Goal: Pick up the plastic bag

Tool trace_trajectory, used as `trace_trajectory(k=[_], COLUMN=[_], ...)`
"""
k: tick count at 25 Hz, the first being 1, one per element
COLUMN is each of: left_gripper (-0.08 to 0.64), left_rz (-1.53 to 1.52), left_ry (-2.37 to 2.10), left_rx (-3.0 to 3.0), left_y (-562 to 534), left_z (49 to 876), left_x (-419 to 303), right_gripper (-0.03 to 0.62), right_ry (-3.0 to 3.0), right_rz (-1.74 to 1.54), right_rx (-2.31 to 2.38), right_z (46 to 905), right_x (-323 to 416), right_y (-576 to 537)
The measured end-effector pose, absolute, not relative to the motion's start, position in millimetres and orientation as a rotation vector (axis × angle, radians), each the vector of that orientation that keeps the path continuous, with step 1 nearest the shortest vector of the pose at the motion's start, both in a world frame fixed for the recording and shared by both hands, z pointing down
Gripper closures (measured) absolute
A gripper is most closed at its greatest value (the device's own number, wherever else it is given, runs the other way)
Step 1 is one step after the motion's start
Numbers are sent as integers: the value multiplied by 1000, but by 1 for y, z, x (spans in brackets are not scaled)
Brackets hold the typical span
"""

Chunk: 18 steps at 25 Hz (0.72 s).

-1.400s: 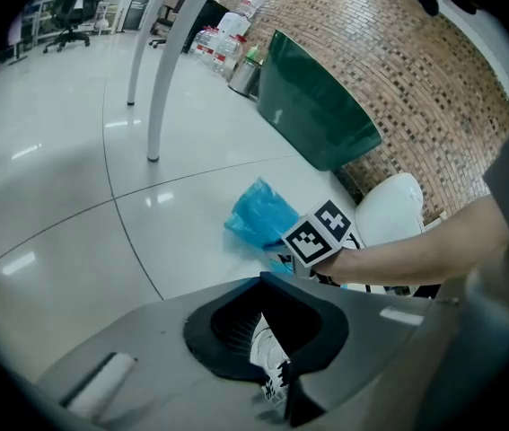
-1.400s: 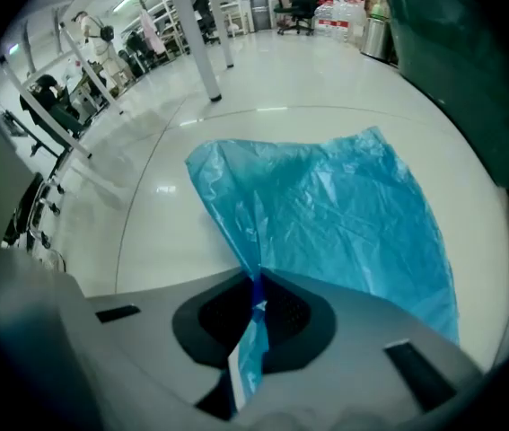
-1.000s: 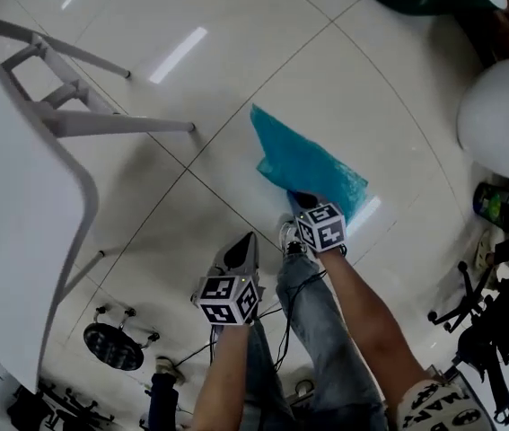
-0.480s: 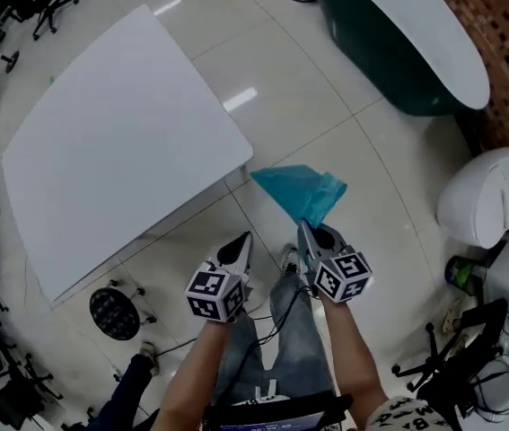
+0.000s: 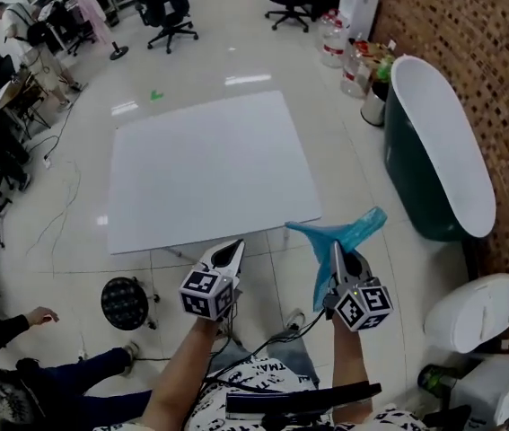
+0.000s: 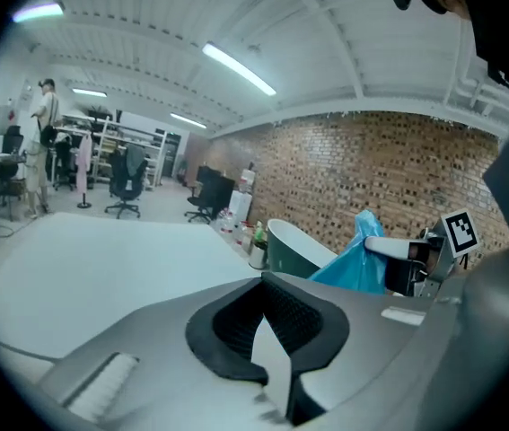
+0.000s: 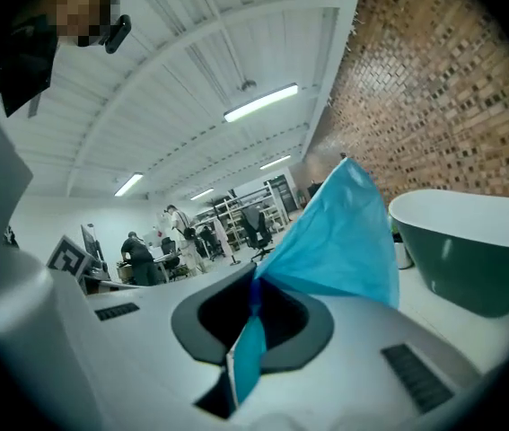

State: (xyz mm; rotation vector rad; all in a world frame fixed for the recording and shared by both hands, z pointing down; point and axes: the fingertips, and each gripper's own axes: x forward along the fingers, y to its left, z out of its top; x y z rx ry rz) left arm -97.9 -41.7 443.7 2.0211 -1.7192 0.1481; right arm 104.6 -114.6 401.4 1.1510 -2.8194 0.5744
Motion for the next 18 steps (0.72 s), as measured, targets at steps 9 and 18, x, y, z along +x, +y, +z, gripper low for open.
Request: trace_trajectory(k=[9, 18], left_gripper=[560, 560], left_rz=[-54, -116], left_ry=[-2021, -2119], left_rx=[1914, 1839], left_y=[15, 47], left_z=[371, 353], left_x=[-202, -254], right_gripper=[584, 584], right_ry=[-3045, -3059], right_rz=[486, 438], right_rx=[919, 756], right_z=[306, 296], right_x=[9, -61], right_y=[-96, -79])
